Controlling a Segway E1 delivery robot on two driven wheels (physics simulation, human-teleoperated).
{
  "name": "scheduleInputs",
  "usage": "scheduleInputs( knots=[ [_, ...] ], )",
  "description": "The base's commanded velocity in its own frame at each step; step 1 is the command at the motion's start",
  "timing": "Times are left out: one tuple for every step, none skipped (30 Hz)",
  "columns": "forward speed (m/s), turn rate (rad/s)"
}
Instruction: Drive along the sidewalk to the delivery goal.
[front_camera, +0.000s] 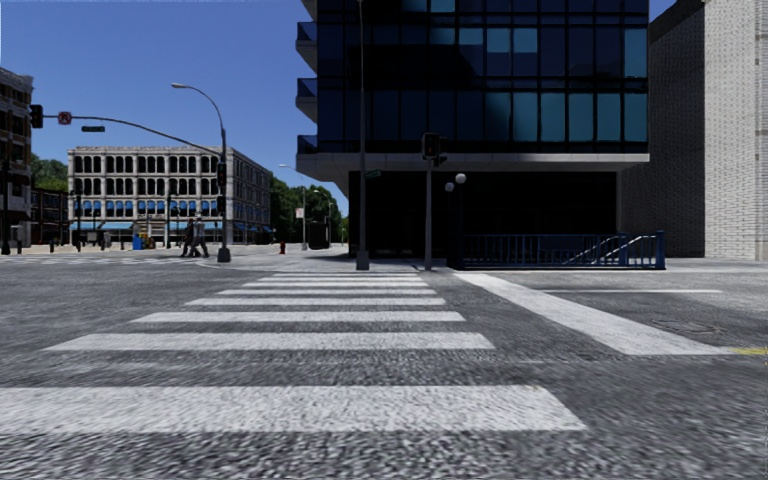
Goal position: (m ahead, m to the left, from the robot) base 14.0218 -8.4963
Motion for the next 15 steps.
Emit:
scheduleInputs(
  knots=[
    [2.00,0.00],
    [2.00,0.00],
    [2.00,0.00],
    [2.00,0.00],
    [2.00,0.00],
    [2.00,0.00],
    [2.00,0.00],
    [2.00,0.00],
    [2.00,0.00],
    [2.00,0.00],
    [2.00,0.00],
    [2.00,0.00],
    [2.00,0.00],
    [2.00,0.00],
    [2.00,0.00]
  ],
)
